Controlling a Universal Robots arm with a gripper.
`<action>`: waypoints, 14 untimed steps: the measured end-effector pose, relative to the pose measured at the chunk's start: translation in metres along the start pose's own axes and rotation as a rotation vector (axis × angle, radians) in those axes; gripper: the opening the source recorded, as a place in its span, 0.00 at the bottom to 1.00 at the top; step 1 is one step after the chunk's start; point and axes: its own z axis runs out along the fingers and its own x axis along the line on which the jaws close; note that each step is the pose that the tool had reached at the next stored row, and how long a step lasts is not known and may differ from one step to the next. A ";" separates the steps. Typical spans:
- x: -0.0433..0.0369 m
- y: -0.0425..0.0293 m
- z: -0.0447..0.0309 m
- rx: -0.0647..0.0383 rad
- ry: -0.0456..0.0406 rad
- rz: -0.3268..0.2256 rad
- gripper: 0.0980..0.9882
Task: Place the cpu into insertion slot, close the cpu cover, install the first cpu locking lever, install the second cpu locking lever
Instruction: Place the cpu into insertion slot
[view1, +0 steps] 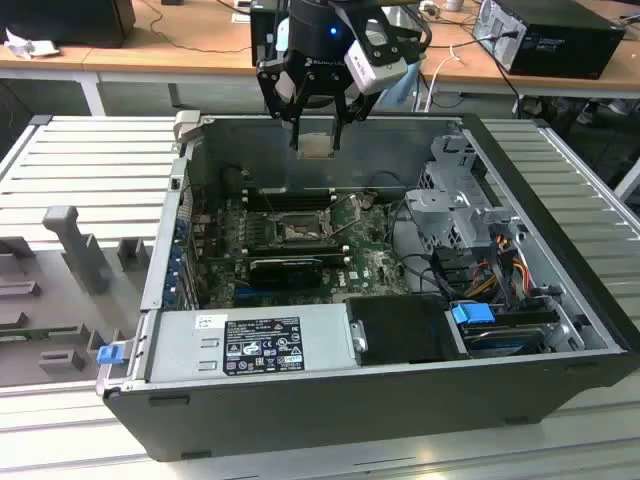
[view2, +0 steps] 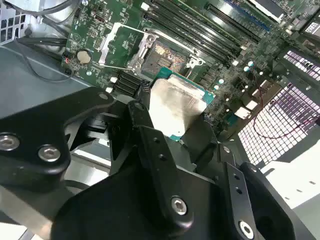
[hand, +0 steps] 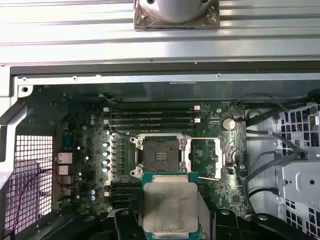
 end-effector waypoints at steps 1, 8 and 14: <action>0.0002 0.0000 0.0000 0.000 -0.0001 0.001 0.48; 0.0003 -0.0001 0.0007 -0.002 -0.0089 0.109 0.48; 0.0002 -0.0007 0.0038 -0.002 -0.0052 0.111 0.48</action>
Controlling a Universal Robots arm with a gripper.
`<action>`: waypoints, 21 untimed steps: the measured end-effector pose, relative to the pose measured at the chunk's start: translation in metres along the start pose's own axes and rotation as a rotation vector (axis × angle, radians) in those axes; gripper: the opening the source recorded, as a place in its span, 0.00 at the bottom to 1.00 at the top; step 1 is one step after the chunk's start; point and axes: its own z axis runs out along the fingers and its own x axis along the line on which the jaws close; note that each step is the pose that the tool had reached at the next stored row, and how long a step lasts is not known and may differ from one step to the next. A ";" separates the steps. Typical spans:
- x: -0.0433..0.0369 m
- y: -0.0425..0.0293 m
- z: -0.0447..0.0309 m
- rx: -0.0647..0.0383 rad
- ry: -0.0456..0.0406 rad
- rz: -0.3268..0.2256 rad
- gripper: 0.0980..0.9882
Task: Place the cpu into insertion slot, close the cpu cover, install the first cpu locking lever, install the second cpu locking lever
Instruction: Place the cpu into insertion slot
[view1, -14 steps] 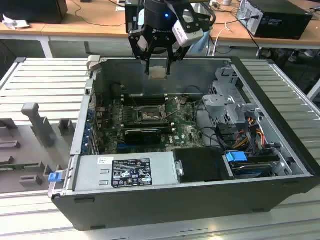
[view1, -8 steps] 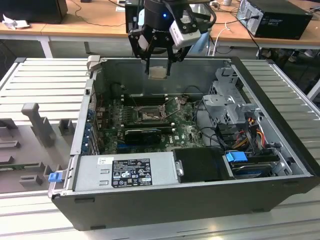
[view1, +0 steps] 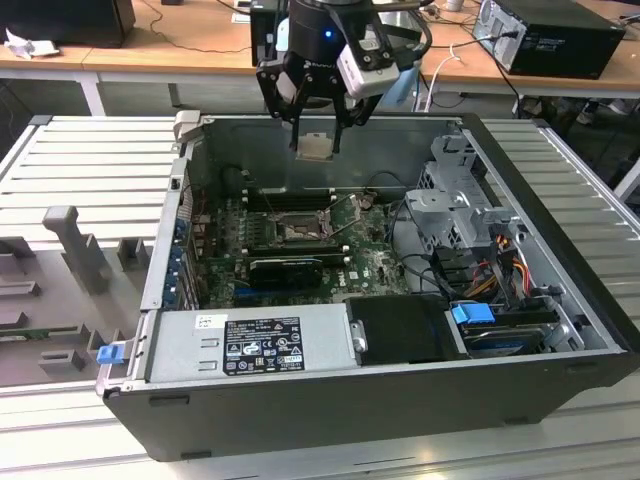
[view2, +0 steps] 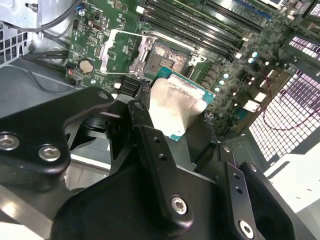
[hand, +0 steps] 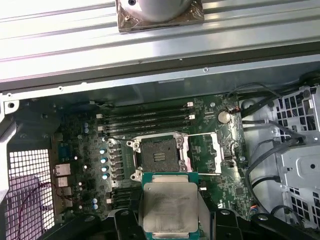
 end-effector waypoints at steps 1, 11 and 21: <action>0.0000 0.0000 0.0003 0.000 0.0001 0.000 0.48; 0.0000 -0.0001 0.0009 0.000 -0.0038 0.044 0.48; 0.0000 -0.0001 0.0012 -0.001 -0.0064 0.072 0.48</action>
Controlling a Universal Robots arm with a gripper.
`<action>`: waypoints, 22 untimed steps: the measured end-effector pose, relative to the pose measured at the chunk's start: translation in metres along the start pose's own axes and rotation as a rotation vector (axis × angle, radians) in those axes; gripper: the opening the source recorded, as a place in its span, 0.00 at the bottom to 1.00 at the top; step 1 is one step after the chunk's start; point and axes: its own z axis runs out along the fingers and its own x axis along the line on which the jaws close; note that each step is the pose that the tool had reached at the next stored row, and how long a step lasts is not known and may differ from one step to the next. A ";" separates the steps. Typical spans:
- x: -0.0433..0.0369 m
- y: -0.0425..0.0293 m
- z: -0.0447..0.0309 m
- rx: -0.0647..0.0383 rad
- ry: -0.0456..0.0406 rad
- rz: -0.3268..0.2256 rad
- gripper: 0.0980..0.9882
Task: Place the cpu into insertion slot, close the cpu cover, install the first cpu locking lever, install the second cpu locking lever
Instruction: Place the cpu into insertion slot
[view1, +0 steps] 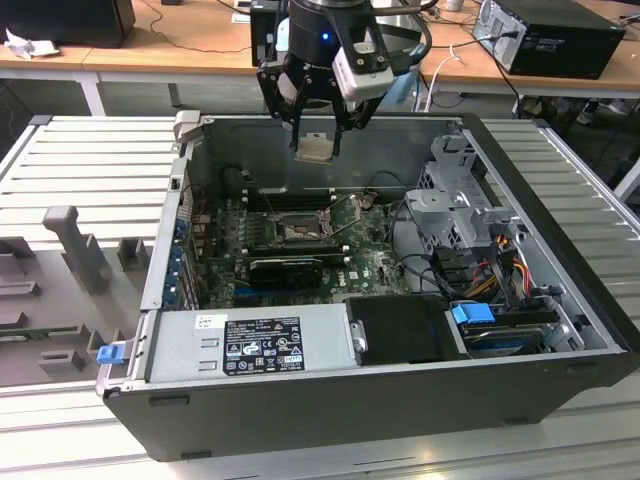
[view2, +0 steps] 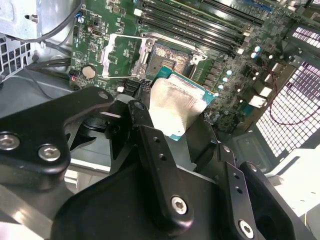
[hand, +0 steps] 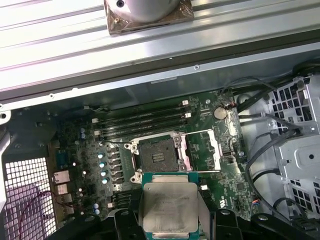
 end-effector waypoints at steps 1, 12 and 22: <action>0.0000 0.0000 -0.0001 0.000 -0.0004 0.005 0.48; 0.0000 0.0000 -0.0001 -0.001 -0.0048 0.055 0.48; 0.0000 0.0000 0.0000 -0.003 -0.0098 0.111 0.48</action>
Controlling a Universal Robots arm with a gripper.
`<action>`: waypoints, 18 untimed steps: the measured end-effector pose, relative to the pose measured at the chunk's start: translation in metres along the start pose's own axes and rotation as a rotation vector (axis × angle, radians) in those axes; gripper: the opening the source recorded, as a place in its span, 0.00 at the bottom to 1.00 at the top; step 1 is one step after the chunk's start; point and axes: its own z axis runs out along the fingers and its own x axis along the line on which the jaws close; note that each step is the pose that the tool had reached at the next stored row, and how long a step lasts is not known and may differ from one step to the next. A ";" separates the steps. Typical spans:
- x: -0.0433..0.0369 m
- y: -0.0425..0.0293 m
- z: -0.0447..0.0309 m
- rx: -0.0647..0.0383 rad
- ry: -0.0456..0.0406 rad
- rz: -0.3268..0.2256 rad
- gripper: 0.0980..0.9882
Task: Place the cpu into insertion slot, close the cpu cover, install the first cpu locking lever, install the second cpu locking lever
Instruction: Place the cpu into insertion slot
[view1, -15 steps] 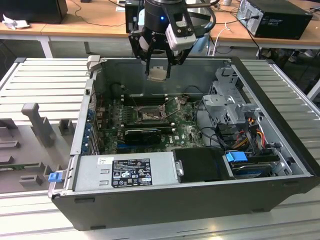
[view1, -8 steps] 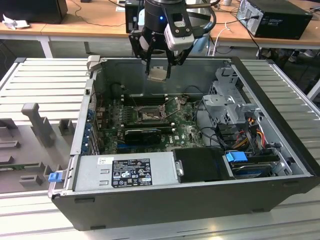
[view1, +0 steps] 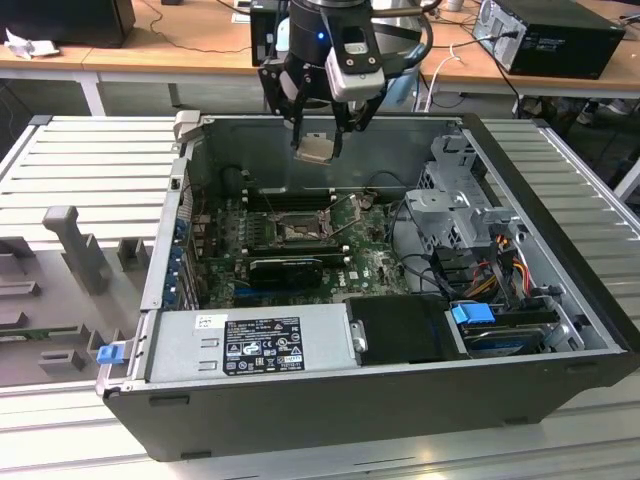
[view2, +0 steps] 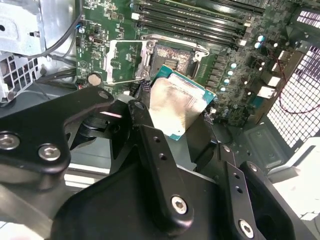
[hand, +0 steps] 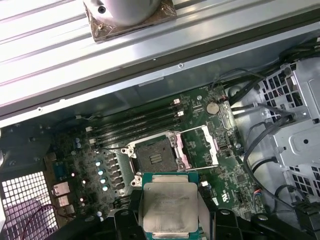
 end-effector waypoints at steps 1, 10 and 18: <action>0.0000 0.0000 0.0000 0.000 -0.0013 0.014 0.48; 0.0000 0.0000 0.0000 -0.002 -0.0065 0.073 0.48; 0.0000 0.0000 0.0003 -0.003 -0.0126 0.142 0.48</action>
